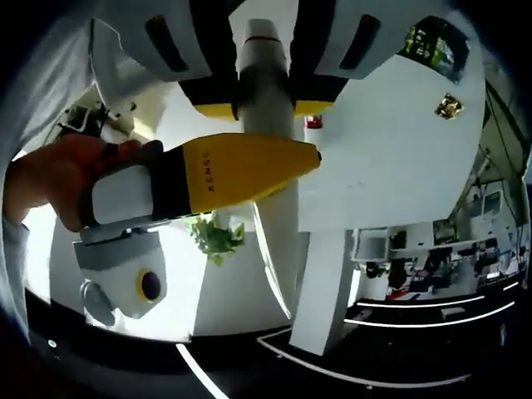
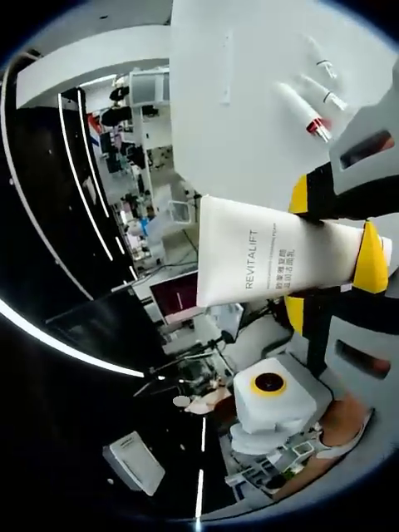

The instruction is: Arrange the skincare products in the storage area until every visible bottle or jar stands upright without overlapping.

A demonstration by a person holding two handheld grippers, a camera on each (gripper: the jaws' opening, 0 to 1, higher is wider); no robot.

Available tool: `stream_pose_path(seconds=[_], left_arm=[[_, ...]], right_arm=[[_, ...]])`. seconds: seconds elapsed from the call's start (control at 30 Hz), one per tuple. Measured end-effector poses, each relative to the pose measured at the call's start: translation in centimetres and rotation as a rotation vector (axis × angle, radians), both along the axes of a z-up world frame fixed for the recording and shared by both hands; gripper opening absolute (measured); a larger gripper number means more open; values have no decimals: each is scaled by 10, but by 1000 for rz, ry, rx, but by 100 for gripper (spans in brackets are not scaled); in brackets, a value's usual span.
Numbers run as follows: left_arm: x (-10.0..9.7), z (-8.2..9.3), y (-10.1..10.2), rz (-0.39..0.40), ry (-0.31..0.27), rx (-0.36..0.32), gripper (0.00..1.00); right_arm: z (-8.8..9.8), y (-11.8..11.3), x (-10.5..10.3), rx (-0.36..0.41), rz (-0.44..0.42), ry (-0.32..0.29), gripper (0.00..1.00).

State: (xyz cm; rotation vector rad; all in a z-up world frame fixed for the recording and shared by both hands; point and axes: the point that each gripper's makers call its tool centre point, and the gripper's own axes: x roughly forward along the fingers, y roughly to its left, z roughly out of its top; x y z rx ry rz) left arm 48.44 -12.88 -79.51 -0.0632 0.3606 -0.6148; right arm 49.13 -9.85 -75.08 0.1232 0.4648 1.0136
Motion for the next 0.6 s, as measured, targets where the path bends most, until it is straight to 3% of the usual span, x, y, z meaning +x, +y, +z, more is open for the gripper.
stream_pose_path(seconds=[0.1,0.27,0.37,0.4,0.5,0.6], left_arm=[[-3,-2,3,-47,-50,77,22],[-7,-28,37,7,45,140,36],[-14,-42,54,-14,58,203,46],[-17,-45,60,-36,35,242,47],[-26,-52,73,-21,55,224,43],[-33,-63,94,16,72,284,35]], right_arm=[[6,0,4,-32,10,-69,26],[15,-8,24,-26,-12,-72,27],[20,-15,37,-25,-39,-86,27],[22,-19,44,-20,-52,-82,27],[27,-28,59,-13,-82,-91,27],[30,-38,75,-18,-116,-109,27]])
